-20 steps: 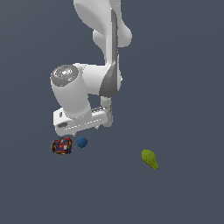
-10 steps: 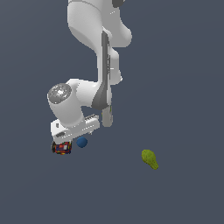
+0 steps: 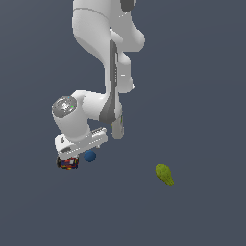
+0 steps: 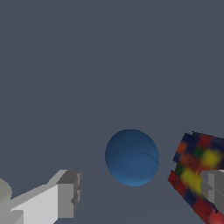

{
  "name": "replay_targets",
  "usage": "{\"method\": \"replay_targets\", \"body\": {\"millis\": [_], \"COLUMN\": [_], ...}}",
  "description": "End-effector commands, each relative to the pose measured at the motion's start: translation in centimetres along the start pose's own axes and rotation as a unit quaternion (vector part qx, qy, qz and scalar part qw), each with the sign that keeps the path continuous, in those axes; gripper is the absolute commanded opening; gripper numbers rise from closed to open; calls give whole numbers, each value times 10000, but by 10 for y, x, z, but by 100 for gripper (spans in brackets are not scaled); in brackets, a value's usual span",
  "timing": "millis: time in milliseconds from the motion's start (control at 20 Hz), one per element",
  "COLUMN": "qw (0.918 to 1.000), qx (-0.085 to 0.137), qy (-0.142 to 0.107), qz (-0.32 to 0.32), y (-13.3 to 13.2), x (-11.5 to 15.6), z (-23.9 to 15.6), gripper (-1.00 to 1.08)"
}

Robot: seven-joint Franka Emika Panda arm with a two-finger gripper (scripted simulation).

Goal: Pick up a designated object from a clutter of objects.

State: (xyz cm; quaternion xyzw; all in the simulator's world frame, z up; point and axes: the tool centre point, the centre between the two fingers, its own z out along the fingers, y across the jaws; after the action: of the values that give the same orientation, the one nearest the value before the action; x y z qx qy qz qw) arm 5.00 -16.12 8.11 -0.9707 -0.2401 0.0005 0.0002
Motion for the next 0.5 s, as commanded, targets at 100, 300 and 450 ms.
{"method": "replay_targets", "body": {"millis": [100, 300, 450], "qw": [10000, 10000, 10000], "qx": [0, -1, -2], "qy": [1, 3, 3], "qz": [-4, -11, -14], "y": [0, 0, 0], "x": [0, -1, -1], "z": [8, 27, 41], "gripper": [100, 100, 100]}}
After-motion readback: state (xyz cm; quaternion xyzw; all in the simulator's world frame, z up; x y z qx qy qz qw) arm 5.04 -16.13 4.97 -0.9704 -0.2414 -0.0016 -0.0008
